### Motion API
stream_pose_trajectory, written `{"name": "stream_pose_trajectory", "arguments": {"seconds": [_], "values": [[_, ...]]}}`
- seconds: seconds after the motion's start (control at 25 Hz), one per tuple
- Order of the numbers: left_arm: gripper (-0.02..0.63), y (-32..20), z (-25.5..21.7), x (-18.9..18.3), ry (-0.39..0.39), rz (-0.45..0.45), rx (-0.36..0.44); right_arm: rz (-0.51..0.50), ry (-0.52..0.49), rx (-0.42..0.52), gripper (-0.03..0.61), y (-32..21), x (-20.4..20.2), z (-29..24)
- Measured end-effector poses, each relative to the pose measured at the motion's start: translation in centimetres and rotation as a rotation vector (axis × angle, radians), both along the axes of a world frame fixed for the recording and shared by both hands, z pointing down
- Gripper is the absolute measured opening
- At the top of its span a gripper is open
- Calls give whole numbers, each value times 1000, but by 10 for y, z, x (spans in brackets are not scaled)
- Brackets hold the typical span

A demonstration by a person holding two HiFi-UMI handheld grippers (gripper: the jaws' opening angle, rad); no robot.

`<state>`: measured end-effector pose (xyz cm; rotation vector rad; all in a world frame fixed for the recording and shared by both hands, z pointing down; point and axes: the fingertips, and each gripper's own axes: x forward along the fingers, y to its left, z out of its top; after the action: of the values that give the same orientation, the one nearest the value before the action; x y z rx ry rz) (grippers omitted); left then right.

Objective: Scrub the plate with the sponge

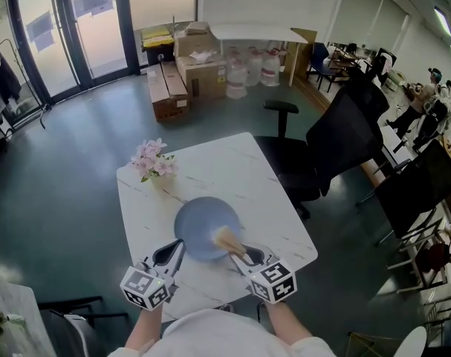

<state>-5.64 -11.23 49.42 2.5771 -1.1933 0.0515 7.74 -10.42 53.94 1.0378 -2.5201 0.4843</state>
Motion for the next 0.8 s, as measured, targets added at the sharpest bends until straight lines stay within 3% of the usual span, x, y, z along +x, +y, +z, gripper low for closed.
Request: {"name": "stream_pose_trajectory", "arguments": {"seconds": [0.8], "values": [[32, 10, 0, 2, 13, -18, 6, 25, -3, 6, 117, -4, 7, 5]]}}
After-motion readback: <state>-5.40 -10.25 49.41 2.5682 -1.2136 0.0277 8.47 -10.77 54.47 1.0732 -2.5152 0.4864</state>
